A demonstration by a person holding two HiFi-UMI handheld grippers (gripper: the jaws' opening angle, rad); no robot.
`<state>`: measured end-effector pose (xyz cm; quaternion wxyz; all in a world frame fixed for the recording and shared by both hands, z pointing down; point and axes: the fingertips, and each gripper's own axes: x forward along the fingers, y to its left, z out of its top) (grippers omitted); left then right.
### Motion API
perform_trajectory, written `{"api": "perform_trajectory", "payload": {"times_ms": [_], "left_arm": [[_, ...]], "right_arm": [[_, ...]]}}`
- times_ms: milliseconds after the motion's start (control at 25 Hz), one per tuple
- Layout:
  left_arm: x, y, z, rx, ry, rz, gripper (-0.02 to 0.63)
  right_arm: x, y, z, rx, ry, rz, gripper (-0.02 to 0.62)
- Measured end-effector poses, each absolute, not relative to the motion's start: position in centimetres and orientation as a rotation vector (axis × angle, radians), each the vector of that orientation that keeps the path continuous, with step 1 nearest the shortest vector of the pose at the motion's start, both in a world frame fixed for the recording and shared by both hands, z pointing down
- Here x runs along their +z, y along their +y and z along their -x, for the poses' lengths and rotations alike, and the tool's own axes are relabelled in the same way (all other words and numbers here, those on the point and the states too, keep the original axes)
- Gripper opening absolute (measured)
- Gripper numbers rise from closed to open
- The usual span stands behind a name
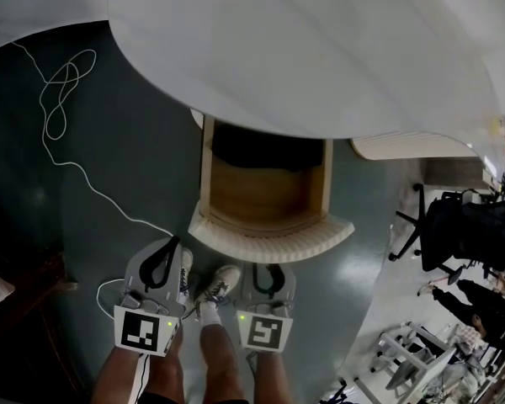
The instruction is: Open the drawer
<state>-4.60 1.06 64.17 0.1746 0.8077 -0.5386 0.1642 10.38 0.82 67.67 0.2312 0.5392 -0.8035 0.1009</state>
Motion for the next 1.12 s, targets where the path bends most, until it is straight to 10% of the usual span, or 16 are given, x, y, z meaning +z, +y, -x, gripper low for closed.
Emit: {"api": "perform_trajectory", "payload": {"times_ms": [1120], "left_arm": [[53.4,-0.8,4.9,0.413,-1.578,-2.321,0.011]], "right_arm": [[60.7,1.5,-11.5,0.398,-2.180,-1.494,0.123]]}}
